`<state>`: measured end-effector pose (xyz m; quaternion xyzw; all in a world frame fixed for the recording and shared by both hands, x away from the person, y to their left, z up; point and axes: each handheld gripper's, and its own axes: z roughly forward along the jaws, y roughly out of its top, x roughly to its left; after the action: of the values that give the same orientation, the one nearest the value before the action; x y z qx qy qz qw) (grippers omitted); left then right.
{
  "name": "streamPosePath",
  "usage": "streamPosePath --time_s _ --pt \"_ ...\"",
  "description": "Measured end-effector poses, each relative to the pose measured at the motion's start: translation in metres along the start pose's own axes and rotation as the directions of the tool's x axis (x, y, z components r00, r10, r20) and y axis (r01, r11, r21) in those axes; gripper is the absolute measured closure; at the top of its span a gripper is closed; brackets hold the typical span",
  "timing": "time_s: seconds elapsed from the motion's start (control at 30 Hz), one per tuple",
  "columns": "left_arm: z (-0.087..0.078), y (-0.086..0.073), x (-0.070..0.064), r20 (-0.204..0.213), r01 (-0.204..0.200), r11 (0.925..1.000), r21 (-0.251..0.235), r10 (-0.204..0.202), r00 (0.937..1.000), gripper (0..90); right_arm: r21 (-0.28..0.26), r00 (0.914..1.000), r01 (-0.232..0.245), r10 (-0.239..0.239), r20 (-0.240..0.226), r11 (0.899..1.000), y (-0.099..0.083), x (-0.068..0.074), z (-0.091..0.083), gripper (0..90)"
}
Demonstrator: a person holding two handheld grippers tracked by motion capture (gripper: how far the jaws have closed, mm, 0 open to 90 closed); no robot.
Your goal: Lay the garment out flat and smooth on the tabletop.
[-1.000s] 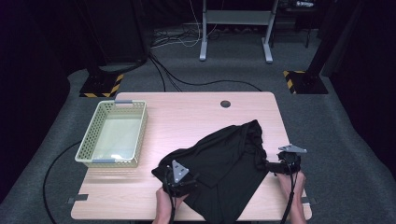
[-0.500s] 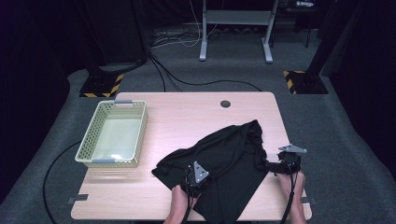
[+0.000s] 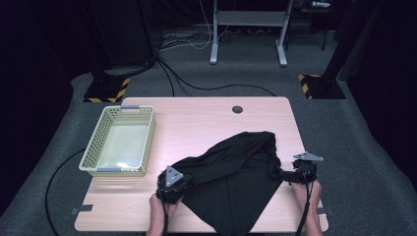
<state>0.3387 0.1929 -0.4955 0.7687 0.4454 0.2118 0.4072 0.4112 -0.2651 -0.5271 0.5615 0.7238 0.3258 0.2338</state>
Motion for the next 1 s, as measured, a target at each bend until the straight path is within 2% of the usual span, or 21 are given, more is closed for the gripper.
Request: streamPosePath --time_s 0.03,0.1,0.2,0.27,0.33,0.4,0.5,0.6,0.67,0.73,0.83,0.87,0.93,1.0 --pt "-0.005 -0.003 0.012 -0.033 0.014 0.9999 0.006 -0.014 0.9994 85.8 0.0 1.0 0.0 0.0 0.0 1.0 0.0 0.0 0.0 5.5" --pt "-0.01 -0.007 0.031 -0.071 0.042 0.9991 0.011 -0.041 0.9966 85.8 0.0 1.0 -0.001 0.001 0.001 1.0 0.0 0.0 0.0 5.5" --pt "-0.015 -0.016 0.062 -0.139 0.101 0.9946 0.023 -0.097 0.9856 85.7 0.0 1.0 -0.002 0.002 0.002 1.0 0.0 0.0 0.0 5.5" --pt "-0.016 -0.019 0.073 -0.159 0.126 0.9916 0.027 -0.121 0.9798 85.6 0.0 1.0 -0.002 0.002 0.002 1.0 0.0 0.0 0.0 5.5" --pt "-0.015 -0.021 0.078 -0.169 0.143 0.9894 0.024 -0.137 0.976 84.7 0.0 1.0 -0.003 0.003 0.003 1.0 0.0 0.0 0.0 5.5" --pt "-0.015 -0.022 0.074 -0.178 0.148 0.9888 0.017 -0.143 0.9736 78.7 0.0 1.0 -0.004 0.004 0.004 1.0 0.0 0.0 0.0 5.5" --pt "-0.018 -0.022 0.066 -0.178 0.156 0.9877 -0.006 -0.155 0.9717 62.0 0.0 1.0 -0.003 0.003 0.004 1.0 0.0 0.0 0.0 5.8" --pt "-0.024 -0.02 0.054 -0.171 0.151 0.9869 -0.056 -0.159 0.9725 52.1 -0.002 1.0 -0.004 0.004 0.001 1.0 0.0 0.0 -0.001 7.2" --pt "-0.029 -0.019 0.044 -0.159 0.133 0.9872 -0.088 -0.146 0.9765 48.6 -0.017 1.0 -0.003 0.003 -0.004 1.0 -0.001 0.0 -0.002 10.6" --pt "-0.031 -0.016 0.034 -0.128 0.123 0.9858 -0.115 -0.137 0.9823 47.3 -0.046 1.0 -0.001 0.001 0.008 0.999 -0.002 0.004 -0.007 12.6" --pt "-0.023 -0.012 0.013 -0.081 0.063 0.9937 -0.092 -0.071 0.9942 46.2 -0.116 0.9998 0.02 -0.019 0.005 0.993 0.001 0.018 -0.019 15.8" --pt "-0.018 -0.011 0.006 -0.057 0.049 0.9953 -0.083 -0.054 0.9969 45.9 -0.143 0.9992 0.039 -0.04 0.001 0.989 0.003 0.025 -0.023 17.4" --pt "-0.005 -0.009 -0.007 -0.027 0.014 0.9982 -0.058 -0.016 0.9995 45.6 -0.187 0.9956 0.089 -0.093 -0.01 0.978 0.009 0.044 -0.028 20.3" --pt "0.012 -0.006 -0.017 -0.001 -0.012 0.9995 -0.03 0.012 0.9999 44.6 -0.203 0.9882 0.138 -0.148 -0.039 0.97 0.017 0.061 -0.028 22.5"
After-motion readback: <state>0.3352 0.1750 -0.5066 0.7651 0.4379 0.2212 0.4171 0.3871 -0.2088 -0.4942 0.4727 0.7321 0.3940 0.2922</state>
